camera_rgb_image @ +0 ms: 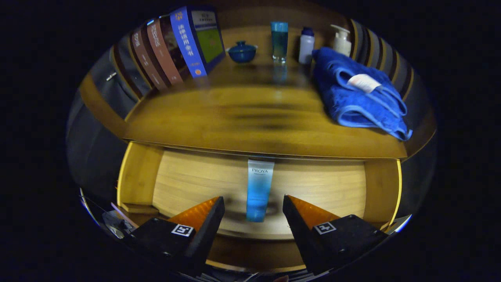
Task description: Pull open the drawer, take out the items inside it, and place them on the countertop above the cabinet.
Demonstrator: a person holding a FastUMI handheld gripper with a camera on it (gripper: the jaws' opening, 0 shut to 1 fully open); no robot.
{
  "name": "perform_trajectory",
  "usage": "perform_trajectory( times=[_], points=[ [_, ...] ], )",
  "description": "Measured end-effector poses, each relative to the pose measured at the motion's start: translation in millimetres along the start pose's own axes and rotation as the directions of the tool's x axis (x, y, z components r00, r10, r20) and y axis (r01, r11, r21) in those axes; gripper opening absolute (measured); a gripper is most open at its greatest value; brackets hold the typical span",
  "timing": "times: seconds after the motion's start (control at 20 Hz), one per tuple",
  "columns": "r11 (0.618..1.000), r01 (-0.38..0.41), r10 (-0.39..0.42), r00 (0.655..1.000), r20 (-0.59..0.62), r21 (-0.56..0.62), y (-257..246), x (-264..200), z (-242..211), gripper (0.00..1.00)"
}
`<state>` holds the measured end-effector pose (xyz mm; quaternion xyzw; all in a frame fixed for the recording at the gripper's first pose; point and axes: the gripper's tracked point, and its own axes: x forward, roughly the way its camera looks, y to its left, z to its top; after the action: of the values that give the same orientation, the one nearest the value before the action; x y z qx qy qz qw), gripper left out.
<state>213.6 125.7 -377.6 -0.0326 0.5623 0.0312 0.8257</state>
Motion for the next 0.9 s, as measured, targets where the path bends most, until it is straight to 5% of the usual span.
perform_trajectory(
  times=[0.2,0.45,0.55,0.6,0.7,0.9],
  points=[
    [0.998,0.035,-0.030,0.997,-0.076,0.057,-7.1,33.8,-7.4,0.90],
    [0.997,0.052,-0.040,0.983,-0.177,0.059,-8.1,53.2,-28.5,0.71],
    [0.996,0.057,-0.044,0.982,-0.182,0.066,-11.2,48.5,-26.7,0.51],
    [0.996,0.061,-0.048,0.984,-0.169,0.071,-10.6,49.1,-27.5,0.51],
    [0.992,0.067,-0.050,0.987,-0.152,0.106,-11.9,47.6,-26.4,0.35],
    [0.993,0.029,-0.016,0.993,-0.117,0.116,-17.1,29.5,-33.7,0.35]
  ],
)
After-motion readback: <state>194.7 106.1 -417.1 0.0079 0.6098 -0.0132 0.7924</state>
